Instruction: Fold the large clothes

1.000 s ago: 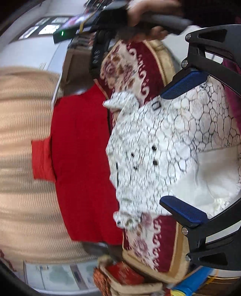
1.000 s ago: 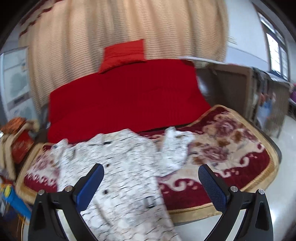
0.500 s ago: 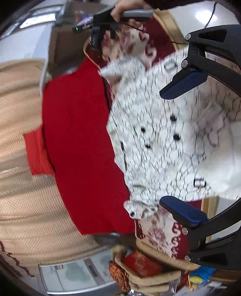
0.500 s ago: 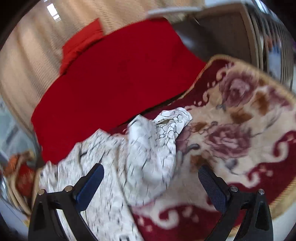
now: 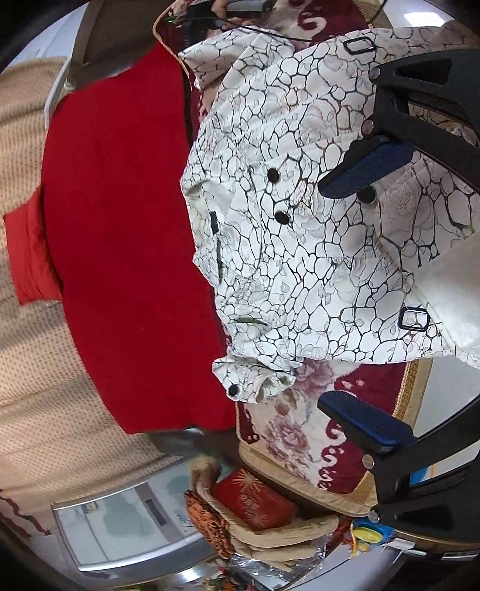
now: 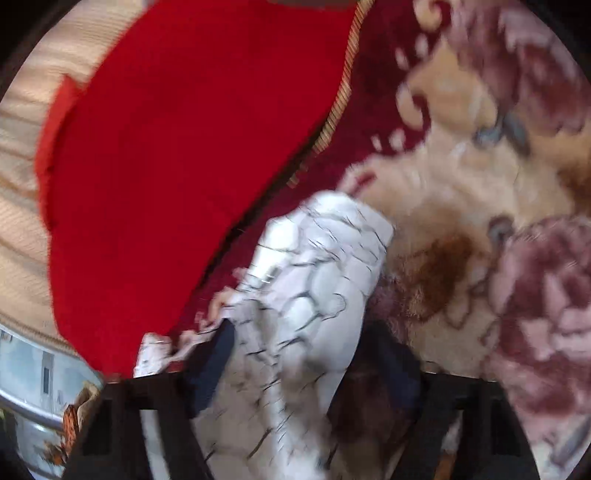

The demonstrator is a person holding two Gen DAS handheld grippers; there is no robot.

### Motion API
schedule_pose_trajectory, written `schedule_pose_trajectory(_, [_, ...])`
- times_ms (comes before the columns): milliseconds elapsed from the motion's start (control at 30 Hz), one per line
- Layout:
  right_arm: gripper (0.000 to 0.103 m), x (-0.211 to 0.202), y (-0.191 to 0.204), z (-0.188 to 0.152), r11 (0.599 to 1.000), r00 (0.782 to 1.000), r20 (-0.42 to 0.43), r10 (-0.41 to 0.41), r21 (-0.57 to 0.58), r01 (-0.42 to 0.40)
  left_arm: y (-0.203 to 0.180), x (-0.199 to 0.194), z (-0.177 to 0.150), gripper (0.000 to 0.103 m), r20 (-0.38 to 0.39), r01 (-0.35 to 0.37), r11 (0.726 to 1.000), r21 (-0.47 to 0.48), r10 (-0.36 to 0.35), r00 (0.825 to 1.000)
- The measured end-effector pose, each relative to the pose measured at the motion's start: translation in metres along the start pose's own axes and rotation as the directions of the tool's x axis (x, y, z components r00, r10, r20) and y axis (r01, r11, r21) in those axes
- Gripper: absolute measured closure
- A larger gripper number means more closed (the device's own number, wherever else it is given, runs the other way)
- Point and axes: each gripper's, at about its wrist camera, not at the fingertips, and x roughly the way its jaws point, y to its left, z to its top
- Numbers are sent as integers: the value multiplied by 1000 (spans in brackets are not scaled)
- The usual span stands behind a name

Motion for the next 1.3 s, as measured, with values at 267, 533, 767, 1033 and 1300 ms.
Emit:
schedule_pose_trajectory(267, [90,-53,35,-20,981,969,208,135,-167,-101,42,8,-5,0,4,-38,996,-75,39,999])
schedule_pose_trajectory(533, [91,-147,179,-79,848,883,237,406,-457,-267,125,13,-19,0,-6,-132,960,-245,135,991])
schedule_pose_trajectory(767, [86,-91,298,-218,682,879,-34,475,-617,-392,184,17,-36,0,-53,-235,914,-330,231,972])
schedule_pose_trajectory(1033, [37,72,313,-358,677,881,-430,197,-590,-439,184,38,-43,0,-95,-197,929,-312,176,980])
schedule_pose_trajectory(1300, [25,34,247,-324,669,840,-450,303,-528,-524,146,88,-22,0,-140,40,943,-330,-90,986])
